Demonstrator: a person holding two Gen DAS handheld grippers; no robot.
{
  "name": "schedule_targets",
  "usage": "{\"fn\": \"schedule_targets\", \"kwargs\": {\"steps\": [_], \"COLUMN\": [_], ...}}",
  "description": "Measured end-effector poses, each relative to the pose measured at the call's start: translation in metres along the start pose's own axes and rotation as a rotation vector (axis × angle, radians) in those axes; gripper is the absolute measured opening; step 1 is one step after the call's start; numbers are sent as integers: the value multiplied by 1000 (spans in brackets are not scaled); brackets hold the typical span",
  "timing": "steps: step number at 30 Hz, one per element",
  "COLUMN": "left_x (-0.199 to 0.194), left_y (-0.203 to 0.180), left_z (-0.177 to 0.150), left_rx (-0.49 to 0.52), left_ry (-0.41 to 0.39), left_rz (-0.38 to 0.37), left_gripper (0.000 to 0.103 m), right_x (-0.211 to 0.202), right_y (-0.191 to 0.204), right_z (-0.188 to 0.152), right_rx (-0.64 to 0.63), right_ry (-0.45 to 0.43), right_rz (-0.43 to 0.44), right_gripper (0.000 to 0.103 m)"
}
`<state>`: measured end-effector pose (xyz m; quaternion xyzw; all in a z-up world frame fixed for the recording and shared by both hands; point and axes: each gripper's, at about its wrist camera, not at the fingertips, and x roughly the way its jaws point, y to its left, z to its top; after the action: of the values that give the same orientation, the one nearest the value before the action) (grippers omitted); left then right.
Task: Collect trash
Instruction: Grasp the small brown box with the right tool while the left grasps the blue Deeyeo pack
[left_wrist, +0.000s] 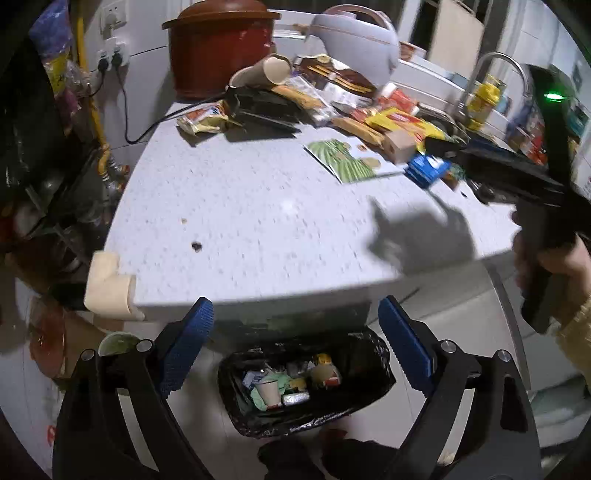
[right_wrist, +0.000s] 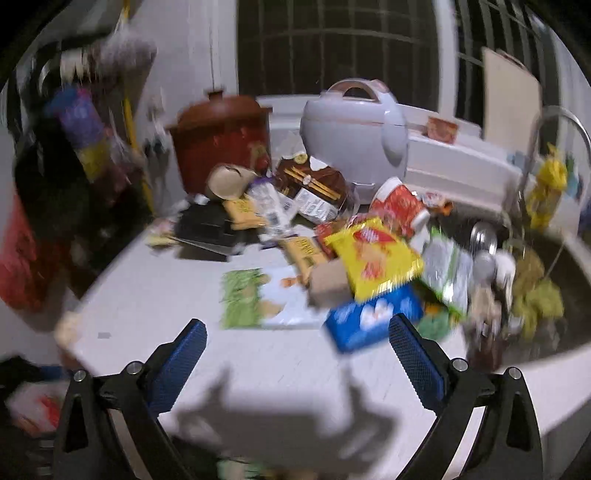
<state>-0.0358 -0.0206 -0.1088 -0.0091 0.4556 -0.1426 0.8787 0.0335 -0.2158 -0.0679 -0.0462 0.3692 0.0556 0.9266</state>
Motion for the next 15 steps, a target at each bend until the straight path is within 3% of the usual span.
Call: {"fn": "schedule_targets", "kwargs": {"steps": [3, 7, 10, 11, 12, 15], "left_x": [4, 3, 2, 2, 3, 5], "left_y": [-3, -4, -4, -5, -5, -9], "left_z": [10, 18, 22, 25, 26, 31], "left_rx": [-10, -16, -32, -35, -36, -34], "left_ry": [8, 13, 9, 7, 6, 4], "left_rz": [32, 56, 59, 62, 64, 63], "left_gripper": [88, 88, 88, 88, 88, 88], "right_x": [38, 74, 97, 101, 105, 110], "right_y": [0, -5, -7, -7, -7, -18], "right_z": [18, 25, 25, 23, 22, 23], "right_rx": [-51, -96, -132, -149, -165, -85], "right_ry": [59, 121, 171, 180, 195, 239], "right_rz": [-30, -118, -135, -144, -147, -68], "right_gripper": [83, 83, 79, 71, 39, 35]}}
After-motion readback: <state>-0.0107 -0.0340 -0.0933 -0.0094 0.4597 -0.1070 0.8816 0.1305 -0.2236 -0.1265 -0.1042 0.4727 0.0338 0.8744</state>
